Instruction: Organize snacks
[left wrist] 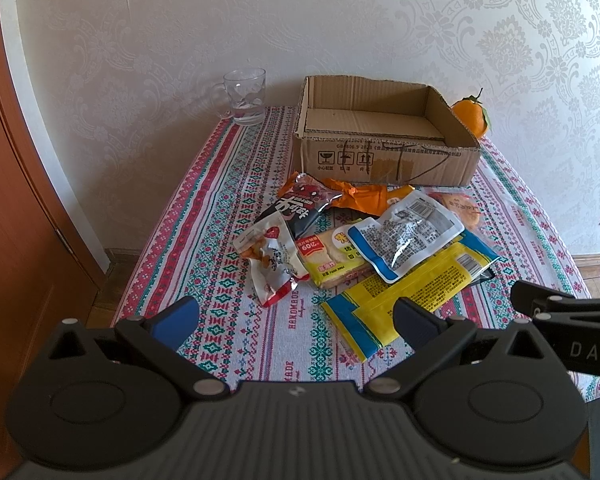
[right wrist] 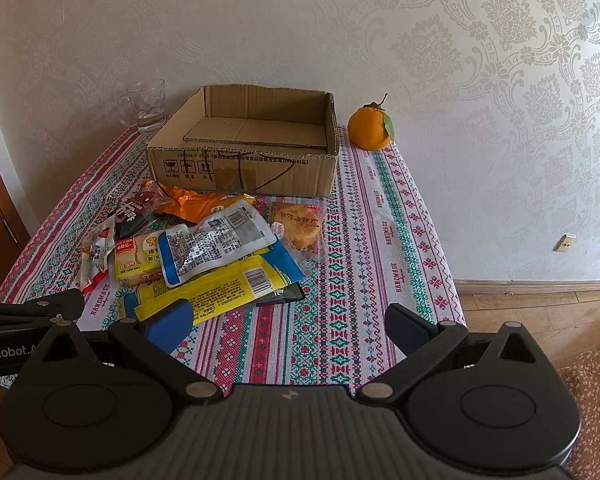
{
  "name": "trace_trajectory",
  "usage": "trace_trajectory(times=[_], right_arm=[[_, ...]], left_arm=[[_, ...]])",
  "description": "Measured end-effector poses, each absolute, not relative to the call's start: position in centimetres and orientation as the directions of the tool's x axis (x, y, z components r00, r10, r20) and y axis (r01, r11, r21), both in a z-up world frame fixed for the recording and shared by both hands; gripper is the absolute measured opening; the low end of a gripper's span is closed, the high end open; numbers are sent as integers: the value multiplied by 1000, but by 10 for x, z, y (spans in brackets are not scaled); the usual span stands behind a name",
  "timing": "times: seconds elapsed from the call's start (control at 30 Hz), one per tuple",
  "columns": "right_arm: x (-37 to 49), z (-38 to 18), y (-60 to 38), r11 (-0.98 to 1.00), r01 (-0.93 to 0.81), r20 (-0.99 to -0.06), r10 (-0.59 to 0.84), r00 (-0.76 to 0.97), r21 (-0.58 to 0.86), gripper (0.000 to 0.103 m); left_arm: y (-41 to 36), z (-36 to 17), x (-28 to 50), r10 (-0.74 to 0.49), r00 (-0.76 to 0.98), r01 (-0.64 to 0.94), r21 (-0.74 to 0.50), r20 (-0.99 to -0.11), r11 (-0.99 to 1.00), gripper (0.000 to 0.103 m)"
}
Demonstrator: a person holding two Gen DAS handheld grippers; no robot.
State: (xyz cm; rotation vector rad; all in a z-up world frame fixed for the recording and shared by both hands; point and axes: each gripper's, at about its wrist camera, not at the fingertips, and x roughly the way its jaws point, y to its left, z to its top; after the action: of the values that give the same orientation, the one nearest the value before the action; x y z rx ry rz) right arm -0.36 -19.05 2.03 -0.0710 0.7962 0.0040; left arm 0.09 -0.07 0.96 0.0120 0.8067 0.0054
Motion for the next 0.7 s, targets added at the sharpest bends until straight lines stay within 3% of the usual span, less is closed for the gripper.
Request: trace_trajectory(times=[0.7], right_arm=[[2, 19, -193, 996, -63, -691, -3, 723, -69, 103]], left_arm=[[-1, 6, 6, -37, 711, 55, 4, -703, 998, 102]])
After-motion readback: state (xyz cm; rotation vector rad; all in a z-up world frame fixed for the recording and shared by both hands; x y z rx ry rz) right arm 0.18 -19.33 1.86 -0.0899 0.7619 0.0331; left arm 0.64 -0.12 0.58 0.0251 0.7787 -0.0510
